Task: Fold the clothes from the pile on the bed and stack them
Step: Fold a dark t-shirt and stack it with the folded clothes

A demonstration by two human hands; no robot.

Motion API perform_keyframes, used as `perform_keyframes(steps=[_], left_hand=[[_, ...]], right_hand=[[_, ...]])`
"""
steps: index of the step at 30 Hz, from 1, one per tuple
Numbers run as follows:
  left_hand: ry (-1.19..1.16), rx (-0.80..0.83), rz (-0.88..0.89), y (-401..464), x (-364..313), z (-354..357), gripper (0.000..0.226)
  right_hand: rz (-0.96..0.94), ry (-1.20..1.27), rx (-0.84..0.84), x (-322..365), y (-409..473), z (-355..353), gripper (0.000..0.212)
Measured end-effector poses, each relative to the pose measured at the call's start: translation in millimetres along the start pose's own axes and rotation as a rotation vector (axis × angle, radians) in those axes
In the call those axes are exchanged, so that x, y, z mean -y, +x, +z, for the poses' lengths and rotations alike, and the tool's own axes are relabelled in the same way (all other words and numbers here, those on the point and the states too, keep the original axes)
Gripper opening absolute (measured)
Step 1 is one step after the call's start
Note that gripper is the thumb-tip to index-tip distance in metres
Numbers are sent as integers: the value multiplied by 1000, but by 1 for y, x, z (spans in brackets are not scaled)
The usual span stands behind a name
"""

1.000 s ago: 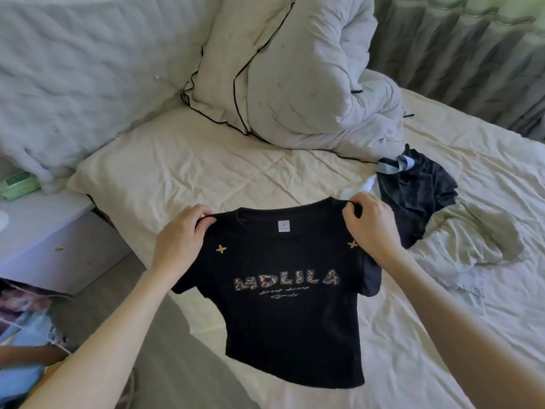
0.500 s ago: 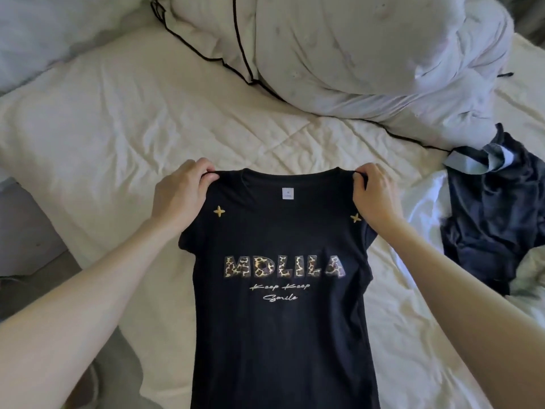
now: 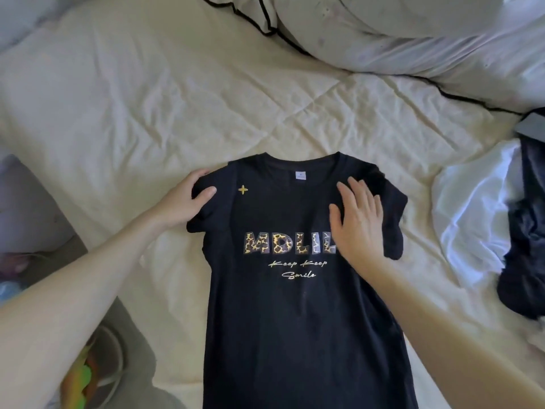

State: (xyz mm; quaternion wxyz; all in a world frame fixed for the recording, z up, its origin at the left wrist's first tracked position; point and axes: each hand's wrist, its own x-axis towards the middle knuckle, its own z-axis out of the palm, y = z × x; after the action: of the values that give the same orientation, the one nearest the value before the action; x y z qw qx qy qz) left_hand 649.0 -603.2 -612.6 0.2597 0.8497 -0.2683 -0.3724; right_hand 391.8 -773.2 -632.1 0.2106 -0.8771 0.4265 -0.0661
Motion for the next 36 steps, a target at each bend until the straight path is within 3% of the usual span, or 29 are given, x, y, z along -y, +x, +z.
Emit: perform_keyframes(steps=[5, 8, 11, 15, 18, 23, 31, 36], left_hand=[[-248, -34, -66, -6, 12, 2, 28], [-295, -98, -27, -10, 12, -5, 9], [-289, -117, 46, -12, 11, -16, 16], [-51, -102, 87, -7, 17, -31, 39], [138, -50, -8, 5, 27, -47, 29], [27, 104, -119, 8, 52, -55, 24], [-5, -39, -41, 21, 68, -66, 7], [-102, -22, 1, 22, 65, -63, 8]], right_hand=[[-184, -71, 118, 31, -59, 43, 51], [-191, -145, 253, 43, -77, 63, 59], [-154, -185, 302, 52, -84, 71, 63], [-193, -234, 252, 70, -88, 73, 62], [-213, -205, 232, 94, -90, 80, 62], [-317, -177, 190, 140, -90, 97, 65], [-339, -239, 93, 184, -78, 124, 58], [-392, -209, -131, 184, -64, 134, 33]])
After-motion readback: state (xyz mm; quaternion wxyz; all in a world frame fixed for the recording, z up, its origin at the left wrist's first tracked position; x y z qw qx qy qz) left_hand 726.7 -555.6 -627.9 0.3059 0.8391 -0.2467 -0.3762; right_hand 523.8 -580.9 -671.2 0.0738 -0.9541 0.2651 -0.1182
